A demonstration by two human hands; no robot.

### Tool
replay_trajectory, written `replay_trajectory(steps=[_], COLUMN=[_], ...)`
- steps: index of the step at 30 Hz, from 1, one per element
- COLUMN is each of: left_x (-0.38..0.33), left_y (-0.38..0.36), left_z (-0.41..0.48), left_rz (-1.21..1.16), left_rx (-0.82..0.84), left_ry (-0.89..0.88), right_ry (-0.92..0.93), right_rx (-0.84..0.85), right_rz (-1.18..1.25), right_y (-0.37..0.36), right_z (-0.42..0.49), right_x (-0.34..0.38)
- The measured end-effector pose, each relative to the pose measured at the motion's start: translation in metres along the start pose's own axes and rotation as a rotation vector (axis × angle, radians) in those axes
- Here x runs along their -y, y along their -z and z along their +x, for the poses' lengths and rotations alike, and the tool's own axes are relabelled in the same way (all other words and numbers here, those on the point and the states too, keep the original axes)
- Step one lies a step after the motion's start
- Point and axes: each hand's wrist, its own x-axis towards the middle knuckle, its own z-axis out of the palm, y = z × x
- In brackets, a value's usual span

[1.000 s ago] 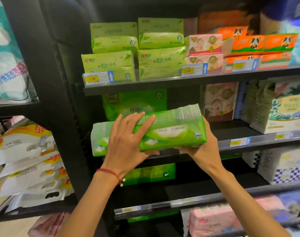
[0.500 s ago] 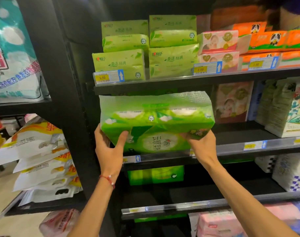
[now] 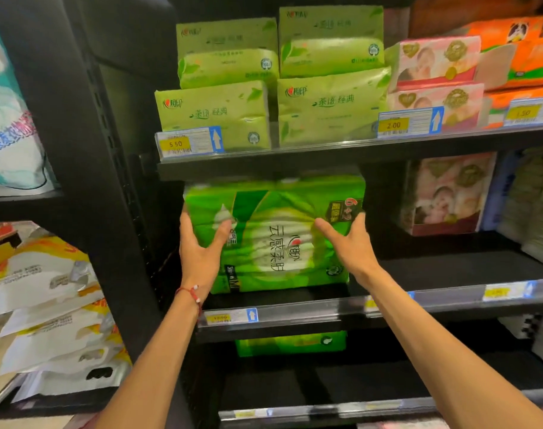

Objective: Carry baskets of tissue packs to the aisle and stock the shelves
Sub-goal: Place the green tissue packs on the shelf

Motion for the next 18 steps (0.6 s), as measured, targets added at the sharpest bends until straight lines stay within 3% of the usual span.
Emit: replay_trajectory(steps=[7,13,18], left_x=[0.024,0.035,0.03], left_y=[-0.014,-0.014,-0.014], left_z=[0.026,0.032,0.03], left_rz=[-0.068,-0.023,0.062], left_rx=[-0.015,-0.003,-0.044], left_ry=[0.129,0.143,0.188], right_ry=[0.011,-0.036,-0.106], right_rx=[0.044,-0.019,0.084], right_rz=[-0.086,-0.266,-0.137], right_y=[-0.005,-0.009,-0.003], right_z=[0.02,0.016,-0.006], right_x=[-0.02,-0.02,-0.006])
